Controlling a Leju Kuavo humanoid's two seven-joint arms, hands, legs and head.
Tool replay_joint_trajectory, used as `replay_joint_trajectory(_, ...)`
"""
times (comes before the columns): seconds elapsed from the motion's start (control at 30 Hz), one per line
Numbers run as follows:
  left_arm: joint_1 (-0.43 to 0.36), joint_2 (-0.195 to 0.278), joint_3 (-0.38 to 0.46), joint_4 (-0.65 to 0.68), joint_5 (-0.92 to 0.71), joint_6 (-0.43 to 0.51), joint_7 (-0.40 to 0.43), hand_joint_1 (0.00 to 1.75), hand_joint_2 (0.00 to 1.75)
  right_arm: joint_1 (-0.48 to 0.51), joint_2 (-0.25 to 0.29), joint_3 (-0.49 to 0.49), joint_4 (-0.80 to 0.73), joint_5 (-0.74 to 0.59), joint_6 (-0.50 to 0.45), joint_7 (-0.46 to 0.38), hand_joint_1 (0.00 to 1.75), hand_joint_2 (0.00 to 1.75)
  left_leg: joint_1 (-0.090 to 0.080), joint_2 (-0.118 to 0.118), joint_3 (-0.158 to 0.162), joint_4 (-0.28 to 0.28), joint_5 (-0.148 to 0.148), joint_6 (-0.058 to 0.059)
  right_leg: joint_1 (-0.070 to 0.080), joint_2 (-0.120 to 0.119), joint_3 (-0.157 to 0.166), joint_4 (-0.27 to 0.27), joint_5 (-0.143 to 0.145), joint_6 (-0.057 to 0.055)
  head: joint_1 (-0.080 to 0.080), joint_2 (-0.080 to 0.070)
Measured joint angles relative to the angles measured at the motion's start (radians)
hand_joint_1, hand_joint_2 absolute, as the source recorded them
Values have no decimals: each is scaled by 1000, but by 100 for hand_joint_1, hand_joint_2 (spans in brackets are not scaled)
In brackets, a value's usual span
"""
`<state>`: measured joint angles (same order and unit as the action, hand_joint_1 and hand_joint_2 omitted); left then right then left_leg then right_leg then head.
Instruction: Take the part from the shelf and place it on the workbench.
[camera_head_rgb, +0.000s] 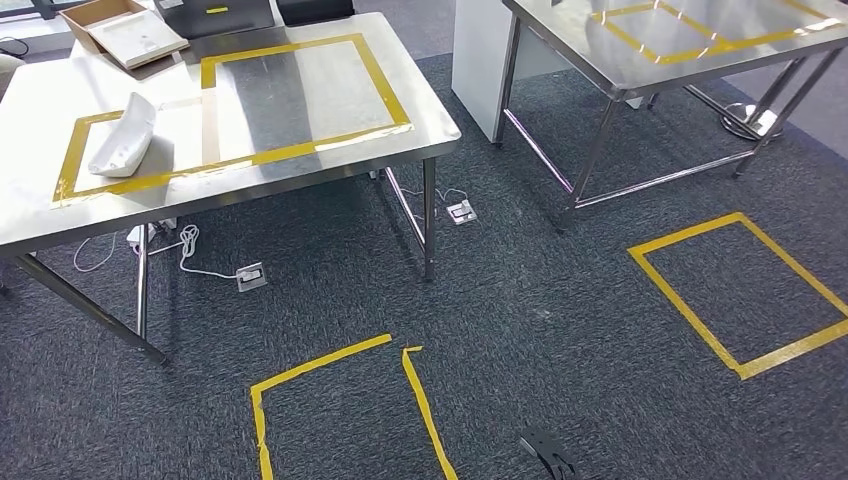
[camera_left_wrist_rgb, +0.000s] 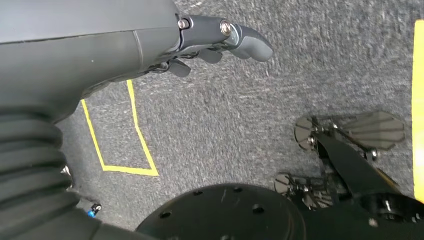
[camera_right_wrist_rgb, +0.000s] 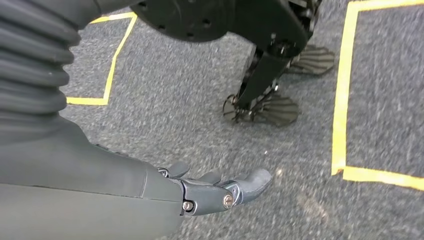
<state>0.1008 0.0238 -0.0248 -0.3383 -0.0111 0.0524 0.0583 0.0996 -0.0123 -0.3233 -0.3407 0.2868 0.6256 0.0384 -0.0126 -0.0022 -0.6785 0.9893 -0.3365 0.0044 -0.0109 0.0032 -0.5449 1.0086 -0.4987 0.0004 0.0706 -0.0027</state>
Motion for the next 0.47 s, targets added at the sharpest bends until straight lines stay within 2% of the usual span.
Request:
replay_joint_trajectory(0.3, 32, -11, 0, -38, 9, -40, -48, 0, 0, 37, -10, 206, -27, -238, 0, -31, 0, 0, 0, 0, 0, 0, -2, -2, 0, 0, 0, 0, 0, 0, 0, 0)
replay_joint_trajectory(0.47, 38, -14, 0, -48, 11, -48, -57, 0, 0, 43, -14, 256, -29, -283, 0, -38, 0, 0, 0, 0, 0, 0, -2, -3, 0, 0, 0, 0, 0, 0, 0, 0)
